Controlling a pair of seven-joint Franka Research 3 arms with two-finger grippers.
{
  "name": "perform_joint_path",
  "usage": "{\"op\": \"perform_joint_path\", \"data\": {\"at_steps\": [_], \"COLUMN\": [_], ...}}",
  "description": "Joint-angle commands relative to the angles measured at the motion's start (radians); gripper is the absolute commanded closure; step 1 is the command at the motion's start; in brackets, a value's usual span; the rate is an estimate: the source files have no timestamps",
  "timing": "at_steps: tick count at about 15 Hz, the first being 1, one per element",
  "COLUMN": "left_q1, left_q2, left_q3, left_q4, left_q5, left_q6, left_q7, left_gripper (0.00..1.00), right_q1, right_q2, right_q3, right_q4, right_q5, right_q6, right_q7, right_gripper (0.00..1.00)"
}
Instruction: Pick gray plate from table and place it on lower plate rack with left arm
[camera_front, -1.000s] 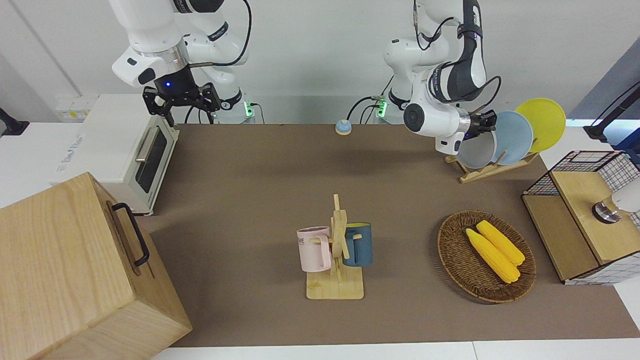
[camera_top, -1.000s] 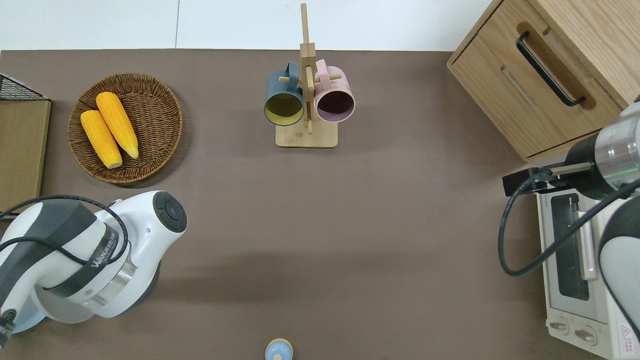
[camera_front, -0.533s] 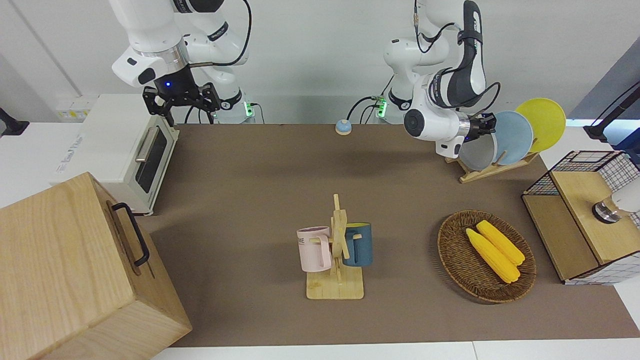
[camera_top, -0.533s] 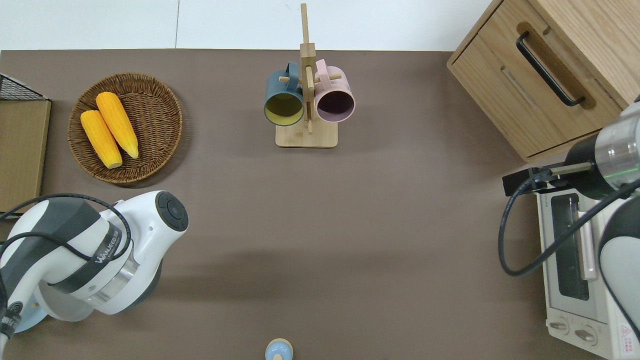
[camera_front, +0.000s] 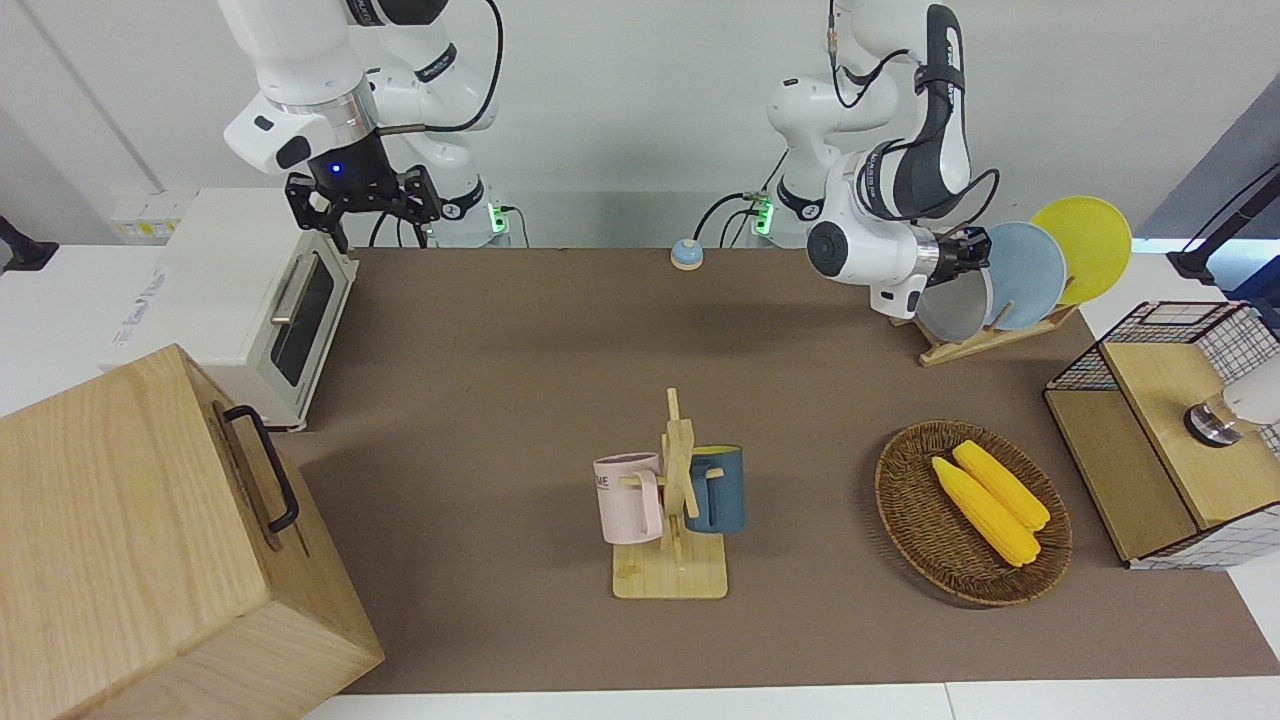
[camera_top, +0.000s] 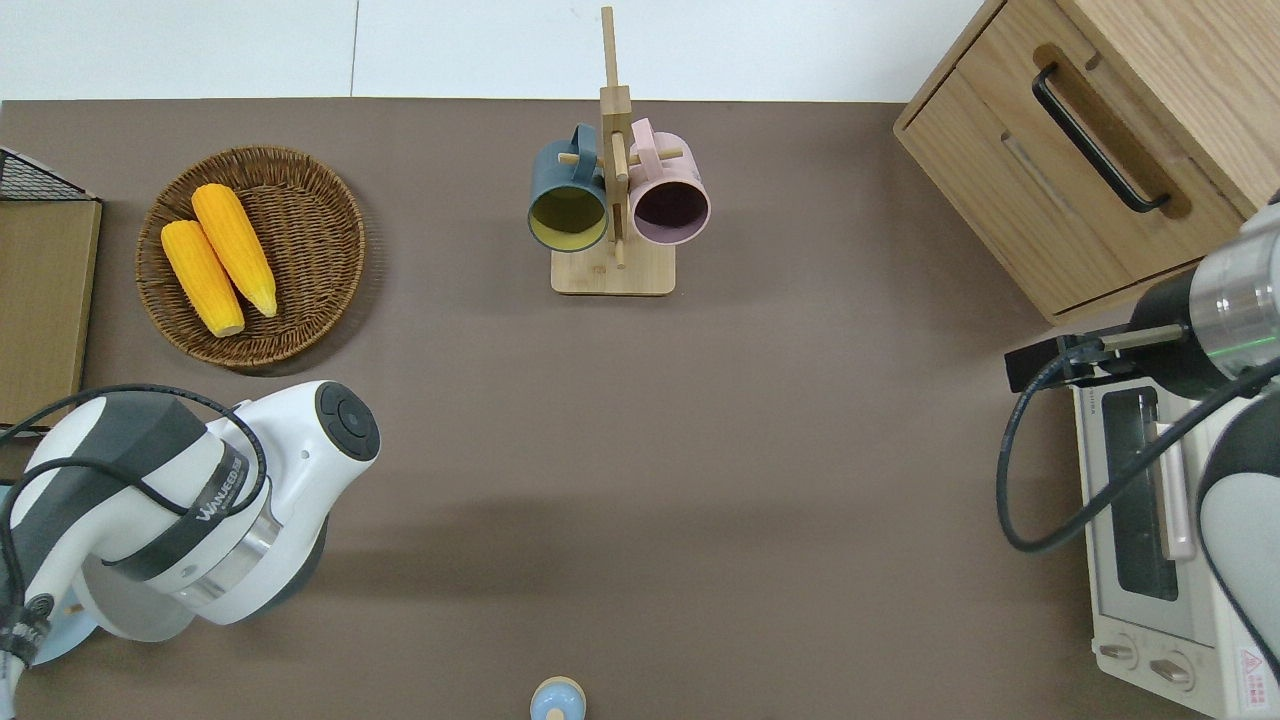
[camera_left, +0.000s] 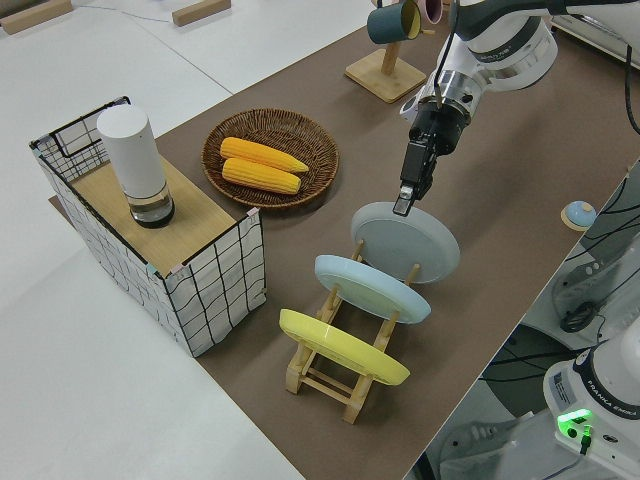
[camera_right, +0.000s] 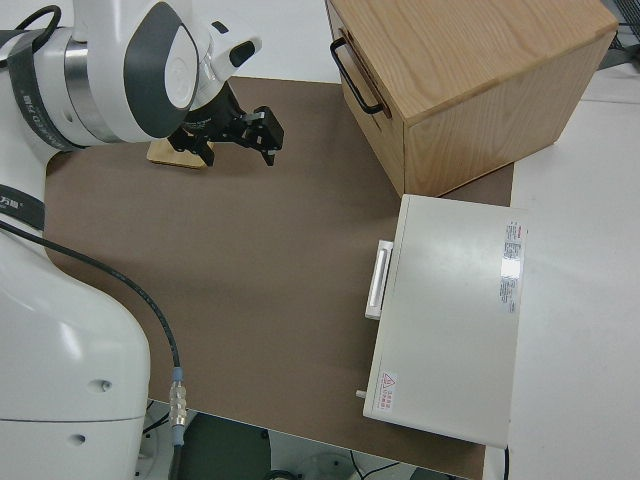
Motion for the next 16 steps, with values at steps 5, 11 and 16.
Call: {"op": "perform_joint_path", "data": {"at_steps": [5, 11, 16], "left_q1": [-0.001, -0.001, -0.004], "left_q2": [0.003, 0.002, 0.000], "left_q3": [0.010, 0.010, 0.010], "left_q4": [-0.013, -0.010, 0.012], "left_q5": [0.015, 0.015, 0.003], "left_q6": [0.022, 0.022, 0.028], "left_q7": [0.001, 0.003, 0.003], "left_gripper": [0.82, 0.06, 0.00], "right_q1": [-0.020, -0.020, -0.020], "right_q2": [-0.003, -0.003, -0.003], "right_q3": [0.019, 0.019, 0.019], "right_q4": [0.009, 0.009, 0.009], "right_q5": [-0.002, -0.002, -0.002], "right_q6": [-0.015, -0.015, -0.015], "right_q7": [0.013, 0.013, 0.013], "right_gripper": [0.017, 0.017, 0.017]}}
